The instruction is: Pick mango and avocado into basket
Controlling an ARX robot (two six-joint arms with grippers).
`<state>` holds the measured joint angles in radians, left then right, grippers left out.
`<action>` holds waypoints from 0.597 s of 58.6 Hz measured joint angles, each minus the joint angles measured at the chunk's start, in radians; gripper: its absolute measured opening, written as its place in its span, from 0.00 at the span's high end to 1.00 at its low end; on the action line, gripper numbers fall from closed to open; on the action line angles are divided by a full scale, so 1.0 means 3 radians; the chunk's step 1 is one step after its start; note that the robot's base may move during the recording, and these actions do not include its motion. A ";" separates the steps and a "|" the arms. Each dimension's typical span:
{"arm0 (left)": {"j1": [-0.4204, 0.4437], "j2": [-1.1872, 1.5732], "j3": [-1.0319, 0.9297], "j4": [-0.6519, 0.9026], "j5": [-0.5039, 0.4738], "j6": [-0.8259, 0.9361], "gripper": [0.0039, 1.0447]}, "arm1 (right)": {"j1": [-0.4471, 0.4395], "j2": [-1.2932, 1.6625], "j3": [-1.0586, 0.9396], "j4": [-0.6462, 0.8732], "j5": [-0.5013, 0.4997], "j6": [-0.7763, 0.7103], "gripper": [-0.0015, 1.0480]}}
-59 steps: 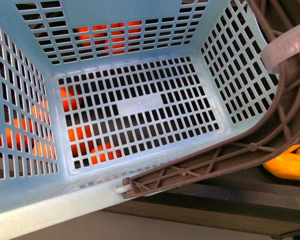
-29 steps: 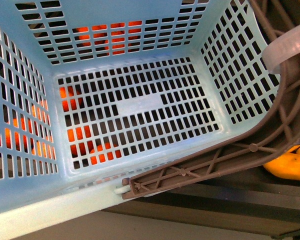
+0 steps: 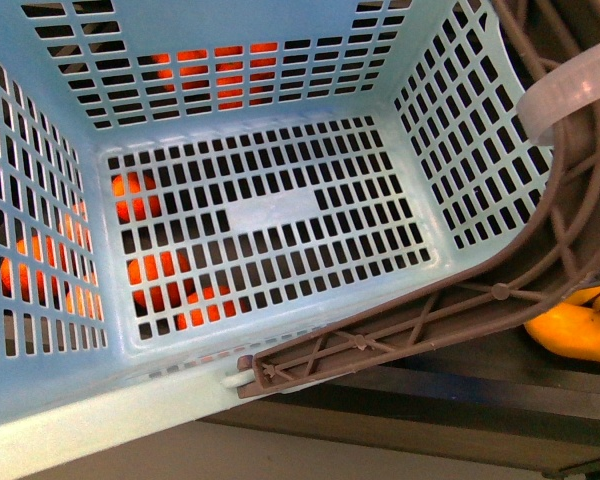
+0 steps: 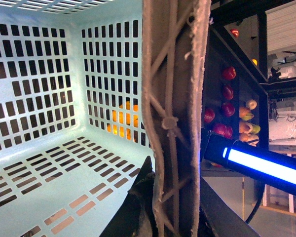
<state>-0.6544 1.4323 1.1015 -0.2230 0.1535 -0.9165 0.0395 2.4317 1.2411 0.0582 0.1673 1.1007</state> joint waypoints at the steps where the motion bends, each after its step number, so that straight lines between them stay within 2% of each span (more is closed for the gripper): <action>1: 0.0000 0.0000 0.0000 0.0000 0.0000 0.0000 0.92 | -0.0004 0.0013 0.0014 -0.0008 -0.0001 -0.0004 0.08; 35: -0.0001 0.0000 0.0000 0.0000 0.0000 0.0000 0.92 | -0.0109 0.0502 0.0655 -0.0261 0.0001 -0.0228 0.08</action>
<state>-0.6548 1.4323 1.1015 -0.2230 0.1535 -0.9165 0.0067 2.5824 1.4376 -0.0200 0.1677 1.0325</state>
